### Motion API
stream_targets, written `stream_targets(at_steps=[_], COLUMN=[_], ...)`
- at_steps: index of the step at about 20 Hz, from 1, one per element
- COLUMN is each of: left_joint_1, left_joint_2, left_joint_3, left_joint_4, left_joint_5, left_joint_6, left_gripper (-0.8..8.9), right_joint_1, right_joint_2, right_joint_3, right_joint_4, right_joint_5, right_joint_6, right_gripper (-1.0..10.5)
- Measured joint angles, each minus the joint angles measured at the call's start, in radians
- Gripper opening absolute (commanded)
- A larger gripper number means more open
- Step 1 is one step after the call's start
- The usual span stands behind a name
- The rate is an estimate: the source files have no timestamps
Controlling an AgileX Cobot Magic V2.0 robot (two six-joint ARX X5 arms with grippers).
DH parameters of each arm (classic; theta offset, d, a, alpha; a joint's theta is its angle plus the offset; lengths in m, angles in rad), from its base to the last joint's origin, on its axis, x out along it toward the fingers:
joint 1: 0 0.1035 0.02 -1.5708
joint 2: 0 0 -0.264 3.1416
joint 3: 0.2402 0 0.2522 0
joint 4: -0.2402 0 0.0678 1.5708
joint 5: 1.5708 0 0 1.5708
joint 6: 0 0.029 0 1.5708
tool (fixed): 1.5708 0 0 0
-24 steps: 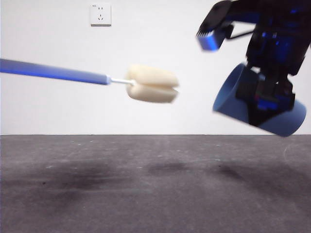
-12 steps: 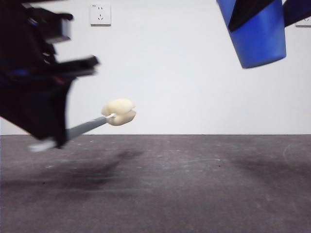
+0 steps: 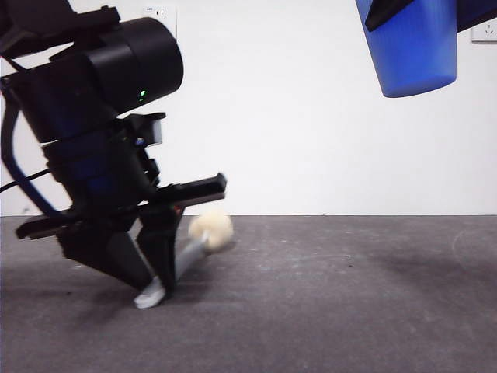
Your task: Pick up the cup brush,pick up the cup,insert the brush into the cup,clean the cup,put the cup brush back,put the cup back to the fixed position on the table
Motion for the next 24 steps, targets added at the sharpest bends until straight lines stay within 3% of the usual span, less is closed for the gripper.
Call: stream_targets(at_steps=[5, 8, 9, 16, 24], left_joint_1=[0.0, 0.005, 0.006, 0.006, 0.006], left_joint_2=[0.015, 0.015, 0.016, -0.009, -0.283], left_joint_3=[0.009, 0.01, 0.013, 0.02, 0.001], left_joint_4=[0.007, 0.005, 0.005, -0.004, -0.201], left_joint_5=[0.001, 0.02, 0.038, 0.11, 0.102], left_joint_6=[-0.007, -0.007, -0.007, 0.001, 0.082], left_gripper=[0.33, 3.82, 4.12, 4.09, 4.09], right_joint_1=[0.0, 0.0, 0.0, 0.0, -0.001], right_joint_2=[0.0, 0.0, 0.002, 0.064, 0.307], right_joint_3=[0.0, 0.0, 0.0, 0.0, -0.06], right_joint_4=[-0.044, -0.045, -0.045, -0.025, 0.372], right_joint_5=[-0.023, -0.025, -0.025, -0.026, -0.052], right_joint_6=[0.028, 0.054, 0.062, 0.096, 0.098], right_gripper=[-0.1, -0.1, -0.1, -0.1, -0.1])
